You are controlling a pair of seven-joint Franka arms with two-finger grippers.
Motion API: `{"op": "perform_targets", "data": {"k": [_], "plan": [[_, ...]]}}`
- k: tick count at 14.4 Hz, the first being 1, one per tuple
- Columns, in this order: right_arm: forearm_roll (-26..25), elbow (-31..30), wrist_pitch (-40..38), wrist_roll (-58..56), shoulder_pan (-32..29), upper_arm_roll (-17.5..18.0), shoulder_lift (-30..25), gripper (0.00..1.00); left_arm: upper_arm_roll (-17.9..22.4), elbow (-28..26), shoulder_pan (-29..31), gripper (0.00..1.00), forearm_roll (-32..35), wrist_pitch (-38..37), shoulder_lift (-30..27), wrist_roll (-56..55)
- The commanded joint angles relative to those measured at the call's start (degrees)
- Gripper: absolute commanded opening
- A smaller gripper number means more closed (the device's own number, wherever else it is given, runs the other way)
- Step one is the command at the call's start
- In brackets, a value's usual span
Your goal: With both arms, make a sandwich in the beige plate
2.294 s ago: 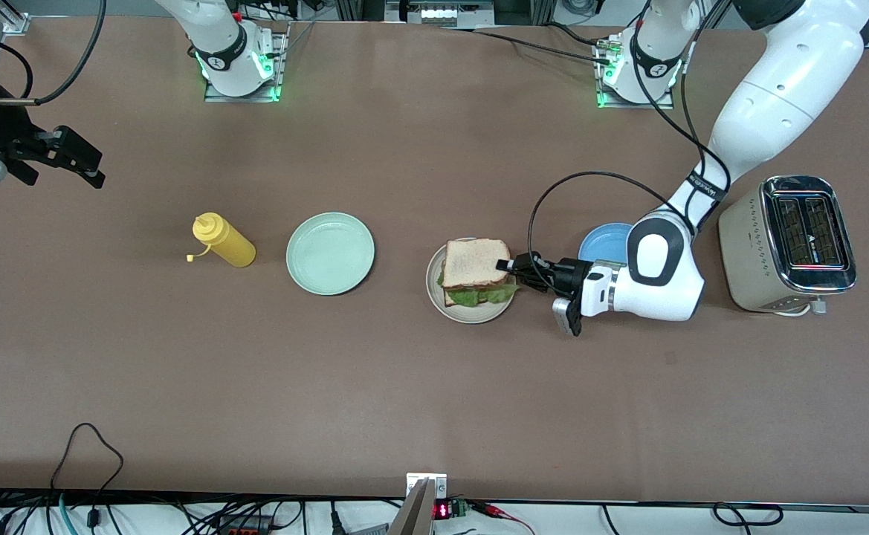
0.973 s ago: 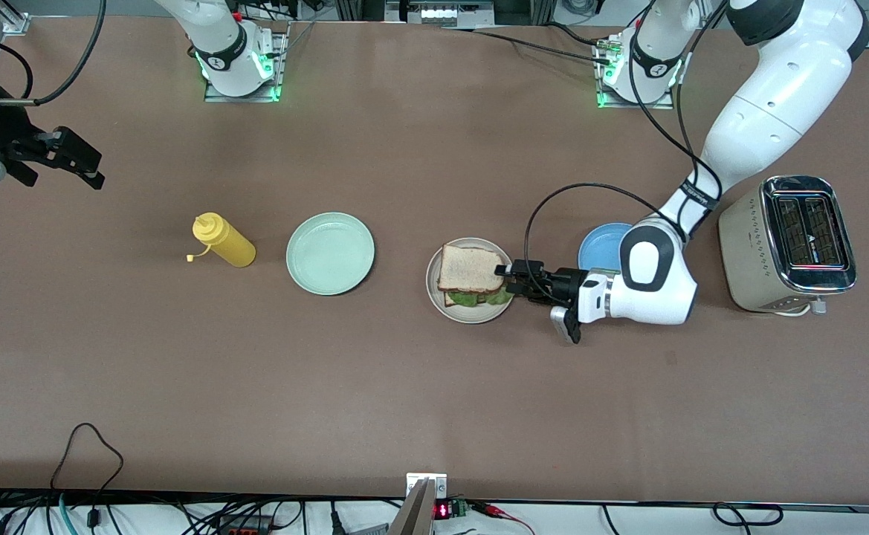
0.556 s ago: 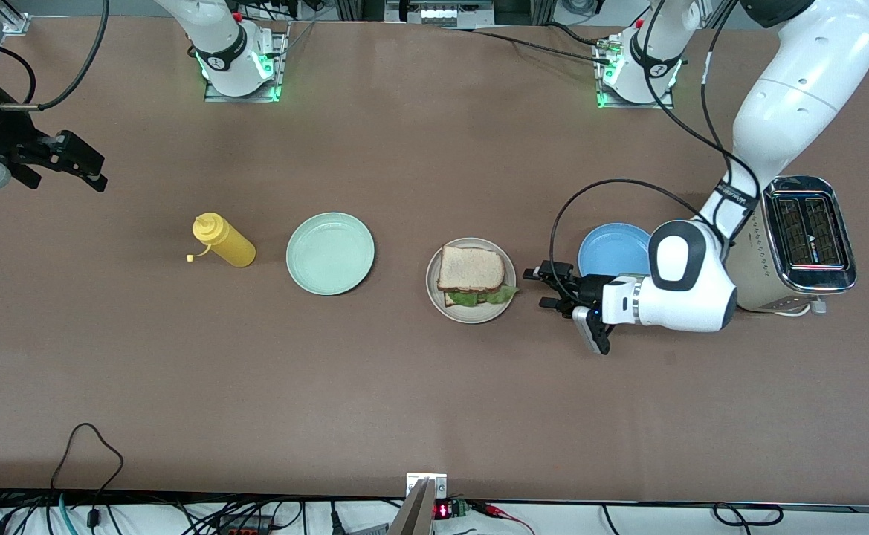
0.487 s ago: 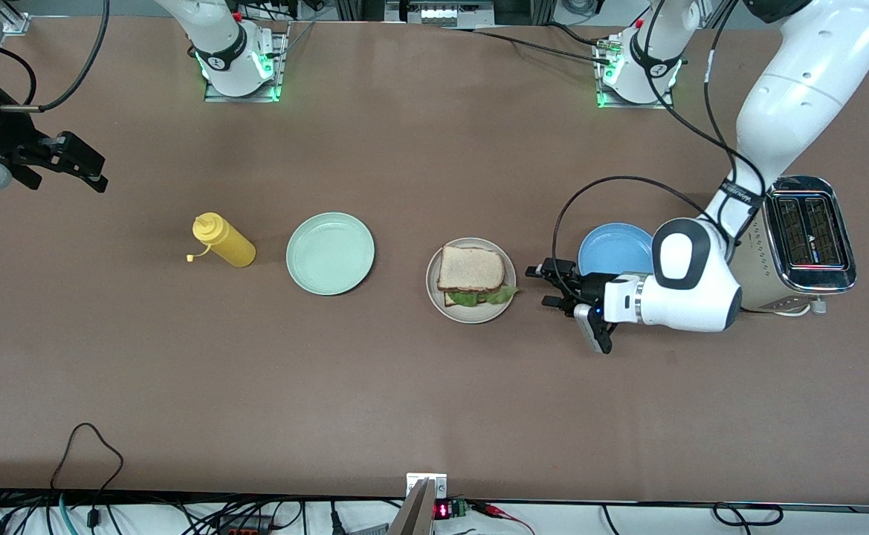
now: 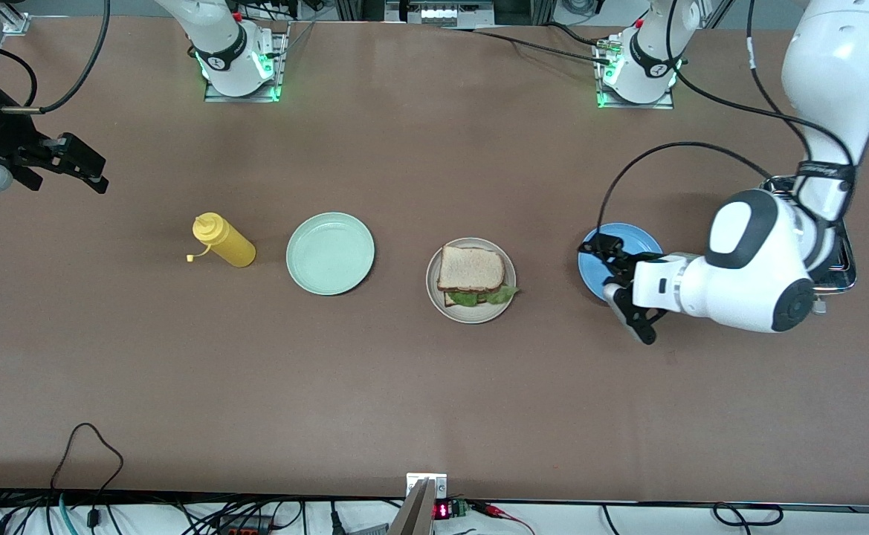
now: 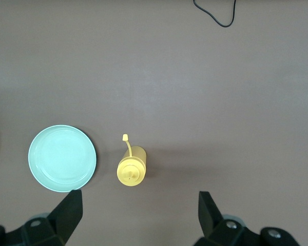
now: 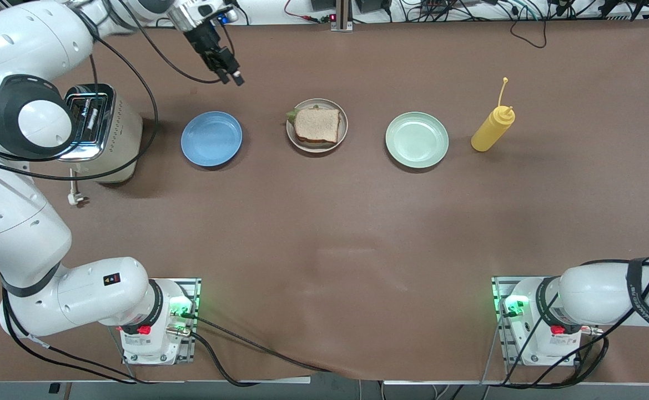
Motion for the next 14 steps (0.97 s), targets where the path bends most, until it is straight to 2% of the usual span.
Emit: {"op": "perform_targets", "data": {"k": [1,4,9,12,13,14], "plan": [[-0.4,-0.2,-0.2,-0.7,-0.3,0.4,-0.8,1.0,0.3,3.6,-0.5,1.0,6.7,-6.7,-0.1,-3.7],[-0.4,-0.1,-0.3,-1.0,-0.1,0.5,-0.7,1.0,0.3,3.6,-0.6,1.0,10.7,-11.1,-3.5,-11.0],[-0.2,1.8,-1.7,-1.0,-0.3,0.5,0.8,1.0,0.1,3.5,-1.0,1.0,13.8,-13.5,-10.0,-27.5],[0.1,4.4,-3.4,-1.0,-0.3,0.5,2.6,1.0,0.2,3.5,-0.9,1.0,18.9,-14.9,-14.6,-29.1],[0.1,4.1,-3.5,-0.8,-0.2,0.6,2.6,1.0,0.9,3.2,-1.1,1.0,19.0,-14.9,-16.3,-29.1],[0.2,4.0,-3.6,-0.7,-0.2,0.5,2.4,1.0,3.4,2.8,-1.8,1.0,18.7,-14.6,-18.4,-29.1]]}}
